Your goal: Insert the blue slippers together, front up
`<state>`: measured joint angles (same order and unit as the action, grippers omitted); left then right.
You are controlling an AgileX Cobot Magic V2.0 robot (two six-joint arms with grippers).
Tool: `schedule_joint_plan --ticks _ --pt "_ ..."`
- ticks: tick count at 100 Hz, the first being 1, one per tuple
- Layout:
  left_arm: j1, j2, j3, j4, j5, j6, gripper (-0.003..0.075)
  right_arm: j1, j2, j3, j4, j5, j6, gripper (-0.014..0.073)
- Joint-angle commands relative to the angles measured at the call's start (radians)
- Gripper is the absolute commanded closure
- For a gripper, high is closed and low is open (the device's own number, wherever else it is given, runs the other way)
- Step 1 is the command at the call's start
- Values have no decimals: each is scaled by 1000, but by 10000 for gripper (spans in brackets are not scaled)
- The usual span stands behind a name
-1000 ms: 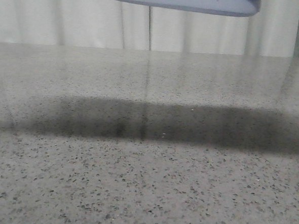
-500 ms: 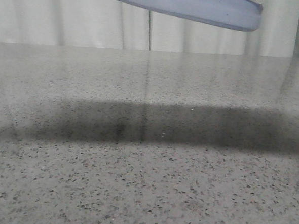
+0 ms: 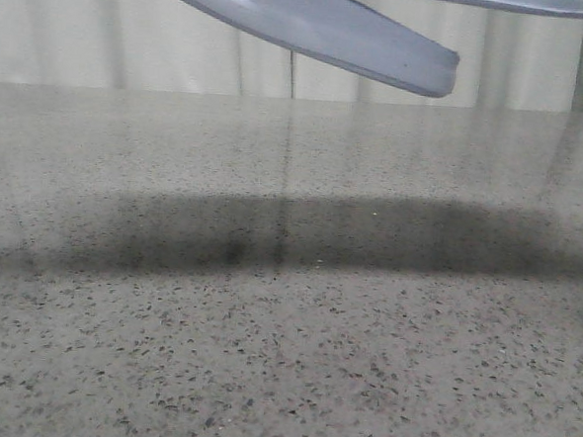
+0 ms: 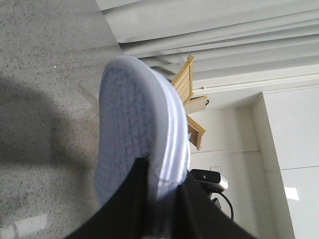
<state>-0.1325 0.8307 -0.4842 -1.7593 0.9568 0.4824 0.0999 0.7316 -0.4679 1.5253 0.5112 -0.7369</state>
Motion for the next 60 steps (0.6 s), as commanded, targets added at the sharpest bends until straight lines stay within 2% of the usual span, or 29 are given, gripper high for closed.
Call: schedule_joint_plan --ticks 1,26,46,60 --pt "-29 -10 -26 -102 165 -17 704 4 47 -34 129 158 -98 701" --pt "-36 -10 -26 -102 165 -17 704 4 144 -34 281 310 -267 701" --pt "-36 -10 -26 -102 161 -15 704 4 152 -34 302 310 -339 701" --pt "-36 -10 -26 -102 132 -3 704 4 150 -34 302 241 -396 700"
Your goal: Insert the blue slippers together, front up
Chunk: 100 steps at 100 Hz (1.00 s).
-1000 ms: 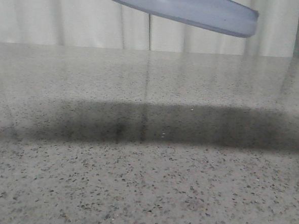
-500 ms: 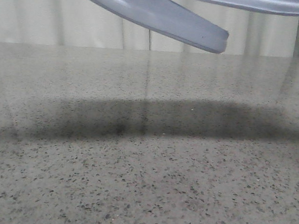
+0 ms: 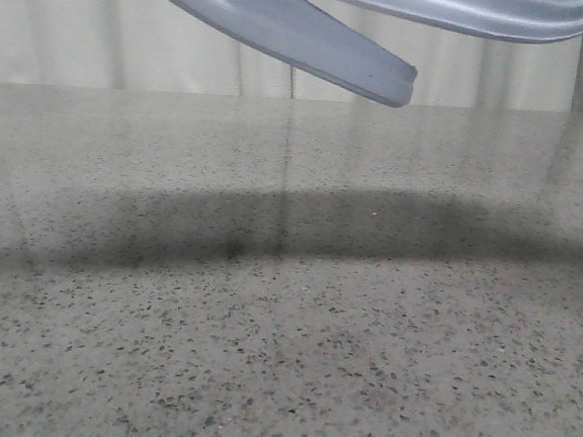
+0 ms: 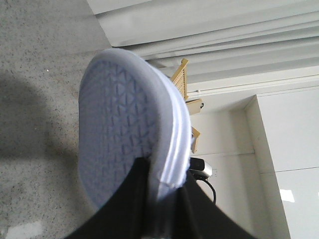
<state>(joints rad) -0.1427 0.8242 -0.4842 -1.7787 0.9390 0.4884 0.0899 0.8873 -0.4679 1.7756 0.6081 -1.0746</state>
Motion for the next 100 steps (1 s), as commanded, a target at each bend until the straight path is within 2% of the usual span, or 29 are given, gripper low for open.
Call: schedule_joint_plan --ticks 1,21,29,55,69,83,100 --pt "-25 -4 -26 -82 146 -9 704 14 -9 -34 52 134 -61 700" --pt "-25 -4 -26 -82 109 10 704 14 -48 -34 52 14 -123 697" --pt "-25 -4 -26 -82 100 10 704 14 -71 -34 50 -29 -150 657" --pt "-25 -4 -26 -82 52 10 704 14 -103 -34 43 -82 -190 349" --pt "-25 -4 -26 -82 26 10 704 14 -103 -34 39 -113 -199 247" --pt "-25 -4 -26 -82 -15 10 704 14 -113 -34 25 -167 -199 211" --pt "-25 -4 -26 -78 -76 10 704 14 -166 -34 17 -248 -199 209"
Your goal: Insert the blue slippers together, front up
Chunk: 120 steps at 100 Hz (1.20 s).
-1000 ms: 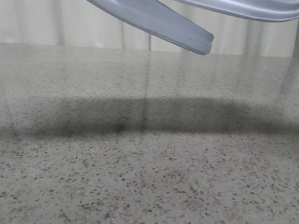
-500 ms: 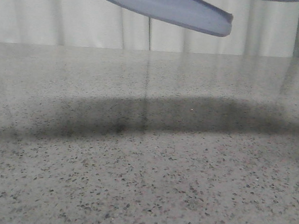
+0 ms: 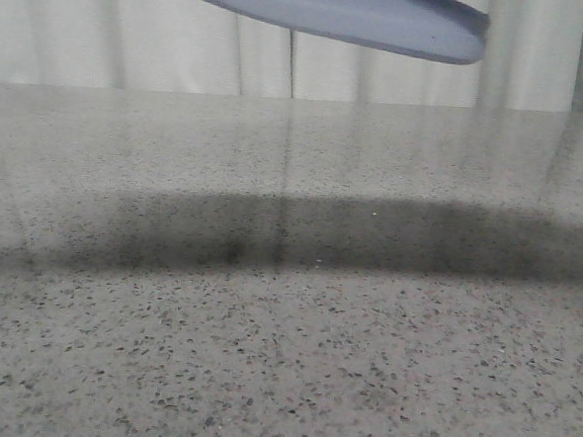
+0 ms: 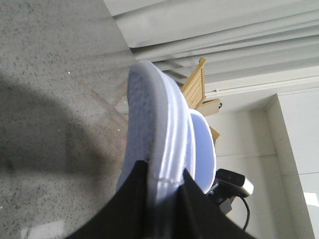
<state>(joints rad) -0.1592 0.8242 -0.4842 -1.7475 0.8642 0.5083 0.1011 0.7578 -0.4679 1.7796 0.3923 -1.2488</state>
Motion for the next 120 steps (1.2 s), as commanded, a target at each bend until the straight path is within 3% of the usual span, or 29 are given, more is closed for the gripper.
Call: schedule_joint_plan --ticks 1,22,47,120 --pt "-9 -4 -26 -109 -4 -10 704 2 -40 -34 11 -40 -25 209" --pt "-9 46 -26 -77 -12 -10 704 2 -162 -34 -12 -153 -25 209" --pt "-9 156 -26 -88 1 28 704 2 -254 -34 -48 -166 -25 209" --pt "-9 424 -26 -84 54 194 704 2 -263 -34 -48 -158 -25 209"
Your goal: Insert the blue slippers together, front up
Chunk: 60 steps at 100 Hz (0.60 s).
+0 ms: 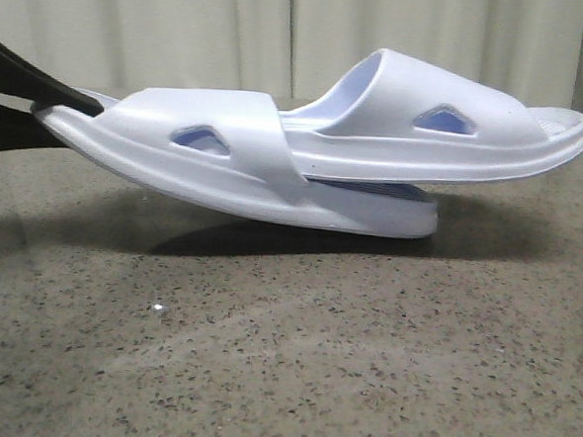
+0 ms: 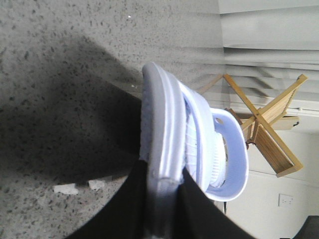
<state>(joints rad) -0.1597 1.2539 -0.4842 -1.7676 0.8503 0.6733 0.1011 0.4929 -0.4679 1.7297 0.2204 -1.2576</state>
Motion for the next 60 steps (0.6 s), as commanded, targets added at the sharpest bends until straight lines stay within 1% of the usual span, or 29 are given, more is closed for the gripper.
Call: schedule_joint_plan --ticks 1,15,22,29,36,48,55,60 --pt "-8 -2 -26 -64 68 33 704 2 2 -34 2 14 -16 209" --pt "-8 19 -26 -64 39 67 699 2 2 -34 2 16 -16 209" --pt "-8 23 -26 -64 12 80 665 2 2 -34 2 18 -16 209" --pt "-8 23 -26 -64 -2 99 599 2 2 -34 2 18 -16 209" --pt "-8 23 -26 -66 -4 116 509 2 2 -34 2 18 -16 209" --pt "-8 23 -26 -68 -11 142 321 2 2 -34 2 18 -16 209" --pt "-8 23 -26 -68 -29 144 245 2 2 -34 2 18 -16 209" --pt "-8 23 -26 -68 -47 149 218 2 2 -34 2 18 -16 209"
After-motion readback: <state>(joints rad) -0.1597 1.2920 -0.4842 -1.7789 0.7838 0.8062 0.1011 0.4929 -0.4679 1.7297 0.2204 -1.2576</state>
